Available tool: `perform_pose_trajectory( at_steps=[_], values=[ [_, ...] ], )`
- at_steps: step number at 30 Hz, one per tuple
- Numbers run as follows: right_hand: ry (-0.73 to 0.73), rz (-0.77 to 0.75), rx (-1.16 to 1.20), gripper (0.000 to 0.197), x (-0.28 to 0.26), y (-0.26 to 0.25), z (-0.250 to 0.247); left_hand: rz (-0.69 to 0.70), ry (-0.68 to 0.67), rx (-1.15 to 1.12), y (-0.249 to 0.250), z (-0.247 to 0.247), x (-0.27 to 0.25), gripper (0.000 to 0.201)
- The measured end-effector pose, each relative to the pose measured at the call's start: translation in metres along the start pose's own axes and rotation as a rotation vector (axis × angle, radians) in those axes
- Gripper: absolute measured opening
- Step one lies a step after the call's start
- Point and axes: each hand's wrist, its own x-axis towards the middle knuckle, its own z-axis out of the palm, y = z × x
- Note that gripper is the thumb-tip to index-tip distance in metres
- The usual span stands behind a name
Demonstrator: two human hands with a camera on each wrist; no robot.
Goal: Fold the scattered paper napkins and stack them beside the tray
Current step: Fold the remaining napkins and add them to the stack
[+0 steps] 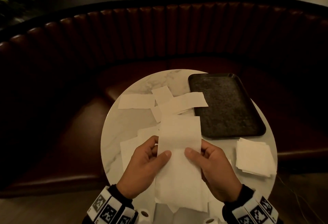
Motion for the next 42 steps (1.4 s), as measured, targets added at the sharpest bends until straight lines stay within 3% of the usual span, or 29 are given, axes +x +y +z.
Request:
perform_pose_trajectory(
  at_steps=[6,12,15,22,24,26,30,32,34,36,39,42],
  values=[
    [-0.026,-0.049,-0.031,0.036,0.001,-0.006,-0.005,0.093,0.07,0.062,0.004,0.005,0.002,0.02],
    [-0.02,-0.115,-0.083,0.038,0.006,-0.015,-0.012,0.078,0.09,0.096,0.014,0.0,0.005,0.027],
    [-0.013,-0.114,-0.119,0.04,0.006,-0.016,-0.014,0.026,0.087,0.007,0.023,0.004,0.005,0.013],
    [0.004,-0.082,-0.073,0.038,0.003,-0.015,-0.011,-0.153,0.123,-0.2,0.03,0.007,0.006,0.019],
    [0.005,-0.081,-0.071,0.037,0.003,-0.014,-0.011,-0.207,0.119,-0.226,0.031,0.009,0.006,0.031],
    [-0.01,-0.091,-0.073,0.036,0.003,-0.013,-0.01,-0.229,0.118,-0.16,0.031,0.013,0.007,0.043],
    [-0.005,-0.124,-0.135,0.037,0.004,-0.009,-0.016,-0.146,0.115,0.092,0.025,0.018,0.008,0.013],
    [-0.05,-0.118,-0.078,0.035,0.006,-0.009,-0.022,-0.099,0.102,0.155,0.022,0.017,0.006,0.013],
    [-0.157,-0.088,0.026,0.051,0.009,-0.014,-0.027,-0.069,0.106,0.199,0.023,0.015,0.005,0.011],
    [-0.198,-0.08,-0.028,0.043,0.013,-0.02,-0.023,-0.032,0.096,0.267,0.024,0.015,0.005,0.008],
    [-0.096,-0.16,-0.42,0.008,0.021,-0.026,-0.009,-0.011,0.076,0.311,0.025,0.018,0.004,0.007],
    [-0.046,-0.17,-0.424,0.004,0.022,-0.026,-0.003,-0.046,0.112,0.271,0.026,0.016,0.004,0.018]
  ],
)
